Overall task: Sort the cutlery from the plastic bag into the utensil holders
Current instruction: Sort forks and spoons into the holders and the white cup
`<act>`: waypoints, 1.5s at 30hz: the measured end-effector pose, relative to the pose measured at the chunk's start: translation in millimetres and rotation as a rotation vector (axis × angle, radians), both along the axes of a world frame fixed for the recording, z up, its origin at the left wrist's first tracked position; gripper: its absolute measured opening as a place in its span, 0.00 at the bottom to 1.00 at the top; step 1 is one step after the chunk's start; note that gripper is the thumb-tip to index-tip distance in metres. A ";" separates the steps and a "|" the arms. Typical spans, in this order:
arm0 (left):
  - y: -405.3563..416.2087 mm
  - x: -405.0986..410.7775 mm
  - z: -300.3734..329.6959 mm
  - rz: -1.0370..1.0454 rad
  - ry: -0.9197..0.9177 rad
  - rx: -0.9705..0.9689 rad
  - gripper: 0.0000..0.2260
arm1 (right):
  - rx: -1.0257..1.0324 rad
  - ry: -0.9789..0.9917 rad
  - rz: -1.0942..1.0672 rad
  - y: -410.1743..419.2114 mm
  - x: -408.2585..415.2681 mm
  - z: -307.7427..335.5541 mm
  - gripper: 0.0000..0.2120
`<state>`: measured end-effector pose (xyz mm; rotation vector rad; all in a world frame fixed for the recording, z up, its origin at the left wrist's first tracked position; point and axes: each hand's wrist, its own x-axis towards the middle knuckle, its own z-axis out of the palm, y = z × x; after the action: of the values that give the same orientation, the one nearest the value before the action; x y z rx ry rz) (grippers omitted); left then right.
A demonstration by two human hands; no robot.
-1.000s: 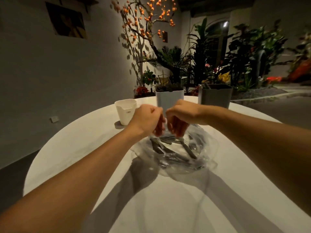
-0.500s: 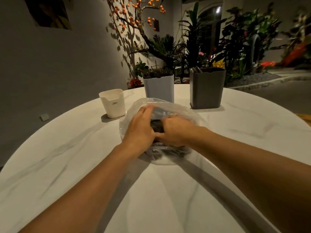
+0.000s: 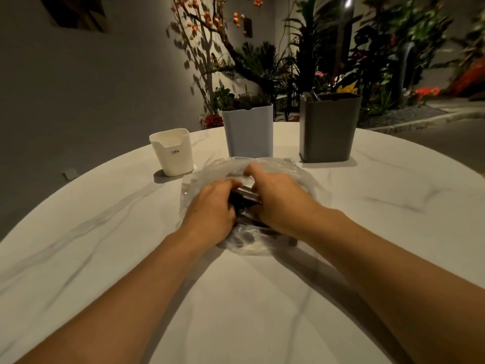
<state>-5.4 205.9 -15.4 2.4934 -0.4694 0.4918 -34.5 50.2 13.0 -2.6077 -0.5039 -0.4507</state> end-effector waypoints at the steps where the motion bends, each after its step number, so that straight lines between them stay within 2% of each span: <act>1: 1.0 -1.2 0.0 0.013 0.000 0.004 0.21 | 0.006 0.042 -0.019 -1.3 -0.8 1.3 0.24; 5: 5.2 -5.0 0.1 0.038 0.021 -0.012 0.19 | -0.337 0.079 -0.132 -8.4 -7.6 9.3 0.16; 7: 5.7 -6.1 0.2 0.030 0.035 0.009 0.18 | -0.432 0.137 -0.163 -9.4 -8.5 12.8 0.14; 11: 6.1 -8.5 3.1 0.039 0.075 -0.016 0.13 | -0.334 0.172 -0.149 -7.8 -3.4 11.8 0.11; 14: 5.9 -10.9 5.7 0.016 0.068 -0.012 0.14 | -0.294 0.176 -0.144 -11.1 0.0 10.4 0.08; 18: 5.2 -13.6 8.1 -0.003 0.040 0.019 0.18 | -0.358 0.198 -0.150 -11.5 2.2 7.7 0.07; 27: 6.4 -14.1 8.8 -0.106 -0.019 0.076 0.19 | -0.465 0.172 -0.134 -7.3 -1.9 7.1 0.05; 29: 6.1 -15.9 9.2 -0.117 -0.040 0.117 0.20 | -0.413 0.154 -0.120 -8.9 -1.8 8.8 0.07; 32: 1.0 -23.0 13.1 -0.114 -0.070 0.212 0.22 | -0.194 0.128 -0.037 -9.5 -4.3 14.1 0.07; 35: -4.1 -31.4 20.9 -0.127 -0.033 0.179 0.21 | 0.001 0.079 -0.024 -5.1 -10.2 21.1 0.02; 37: -4.4 -32.3 24.9 -0.138 -0.049 0.195 0.19 | 0.065 0.073 -0.035 -2.2 -11.2 23.8 0.03; 39: -1.9 -33.9 28.6 -0.131 -0.029 0.281 0.22 | 0.144 0.105 -0.019 -1.6 -11.1 26.0 0.02; 42: 4.0 -33.8 33.0 -0.136 -0.076 0.363 0.25 | 0.366 0.203 0.022 -5.9 -10.4 32.3 0.06; 45: 6.8 -30.1 33.7 -0.182 -0.163 0.282 0.17 | 0.600 0.356 0.043 -10.2 -8.8 37.1 0.08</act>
<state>-35.6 212.7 18.3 2.6523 -0.8761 0.5935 -43.2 40.0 50.0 -2.0275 -0.2510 -0.0902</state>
